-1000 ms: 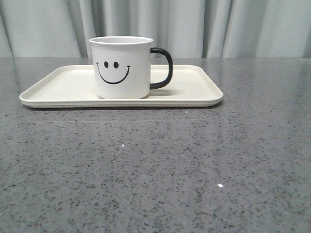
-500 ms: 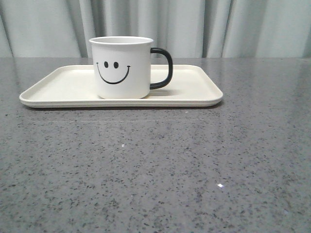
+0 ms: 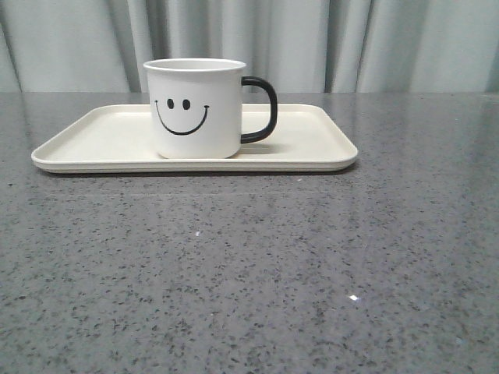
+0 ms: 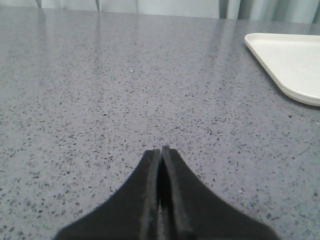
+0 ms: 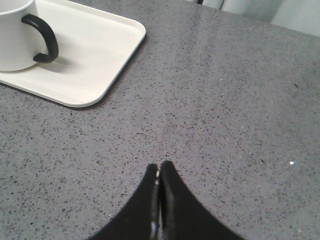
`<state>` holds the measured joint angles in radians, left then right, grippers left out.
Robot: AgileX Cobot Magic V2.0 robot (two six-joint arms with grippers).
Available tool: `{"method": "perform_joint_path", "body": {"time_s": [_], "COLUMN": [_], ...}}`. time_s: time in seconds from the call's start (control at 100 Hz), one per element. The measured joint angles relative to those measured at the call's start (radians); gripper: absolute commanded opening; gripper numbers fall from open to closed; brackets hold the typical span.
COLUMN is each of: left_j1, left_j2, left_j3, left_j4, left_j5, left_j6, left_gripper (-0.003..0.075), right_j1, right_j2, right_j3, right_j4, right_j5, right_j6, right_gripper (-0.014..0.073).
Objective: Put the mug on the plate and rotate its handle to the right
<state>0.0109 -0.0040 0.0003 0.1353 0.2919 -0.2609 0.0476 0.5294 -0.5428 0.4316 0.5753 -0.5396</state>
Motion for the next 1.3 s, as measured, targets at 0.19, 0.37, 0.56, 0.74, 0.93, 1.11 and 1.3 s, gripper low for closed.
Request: {"method": "perform_joint_path", "body": {"time_s": [0.19, 0.37, 0.56, 0.74, 0.93, 1.11, 1.3], "left_j1": [0.000, 0.000, 0.000, 0.000, 0.000, 0.000, 0.000], "left_j2": [0.000, 0.000, 0.000, 0.000, 0.000, 0.000, 0.000], "left_j3": [0.000, 0.000, 0.000, 0.000, 0.000, 0.000, 0.000], "left_j4": [0.004, 0.012, 0.014, 0.014, 0.014, 0.014, 0.014], "left_j5": [-0.041, -0.045, -0.045, -0.047, -0.047, -0.047, -0.047], "left_j6": [0.000, 0.000, 0.000, 0.000, 0.000, 0.000, 0.000], "left_gripper": [-0.0020, -0.0020, -0.0020, -0.0020, -0.0020, -0.0020, -0.0020], "right_j1": [0.000, 0.000, 0.000, 0.000, 0.000, 0.000, 0.000], "right_j2": [0.000, 0.000, 0.000, 0.000, 0.000, 0.000, 0.000], "right_j3": [0.000, 0.000, 0.000, 0.000, 0.000, 0.000, 0.000], "right_j4": [0.000, 0.000, 0.000, 0.000, 0.000, 0.000, 0.000], "right_j5": [0.000, 0.000, 0.000, 0.000, 0.000, 0.000, 0.000], "right_j6": [0.000, 0.000, 0.000, 0.000, 0.000, 0.000, 0.000], "right_gripper": [-0.0067, -0.0067, -0.0067, -0.0067, -0.0067, -0.0067, -0.0067]}}
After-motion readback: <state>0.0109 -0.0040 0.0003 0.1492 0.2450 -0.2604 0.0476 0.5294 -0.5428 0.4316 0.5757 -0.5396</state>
